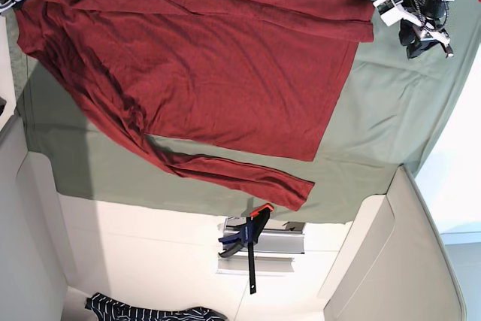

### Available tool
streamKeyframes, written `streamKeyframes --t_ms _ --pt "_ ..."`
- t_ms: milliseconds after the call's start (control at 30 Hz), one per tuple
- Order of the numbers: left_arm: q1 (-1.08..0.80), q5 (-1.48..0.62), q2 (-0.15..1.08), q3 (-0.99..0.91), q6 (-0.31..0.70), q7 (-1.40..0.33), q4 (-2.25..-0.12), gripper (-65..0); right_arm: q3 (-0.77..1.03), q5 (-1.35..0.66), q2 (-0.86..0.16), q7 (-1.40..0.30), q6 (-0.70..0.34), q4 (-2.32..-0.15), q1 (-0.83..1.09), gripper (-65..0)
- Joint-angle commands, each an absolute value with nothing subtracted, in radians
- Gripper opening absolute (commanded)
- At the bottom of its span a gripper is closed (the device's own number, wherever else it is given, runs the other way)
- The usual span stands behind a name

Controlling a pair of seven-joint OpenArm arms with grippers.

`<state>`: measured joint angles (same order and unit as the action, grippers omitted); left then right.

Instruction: Fold the T-shirt properly

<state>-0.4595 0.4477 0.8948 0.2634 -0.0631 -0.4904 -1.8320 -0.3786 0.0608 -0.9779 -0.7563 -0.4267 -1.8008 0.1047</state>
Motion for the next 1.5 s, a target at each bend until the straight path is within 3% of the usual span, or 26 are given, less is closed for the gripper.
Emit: streamKeyframes --t_ms 0,733,1300,1367,1467 --pt "-0.455 0.461 0.914 0.254 -0.081 -0.490 -1.843 -42.5 -0.368 0.071 -1.000 -0.762 -0.423 -1.814 0.103 -36.9" --pt "-0.455 0.446 0.914 0.254 -0.081 -0.490 -1.843 -42.5 -0.368 0.128 -1.003 -0.849 -0.442 -1.814 0.137 -37.0" --pt "-0.455 0.436 0.914 0.254 -0.067 -0.452 -1.843 -42.5 -0.368 0.310 -1.001 -0.712 -0.441 -1.776 0.144 -37.1" --pt "-0.455 0.410 0.914 0.254 -0.009 -0.450 -1.843 -42.5 -0.368 0.329 -1.002 -0.707 -0.441 -1.776 0.141 -42.5" --pt "-0.455 0.366 0.914 0.263 0.062 -0.448 -1.843 -42.5 -0.368 0.333 -1.003 -0.707 -0.442 -1.776 0.142 -58.5"
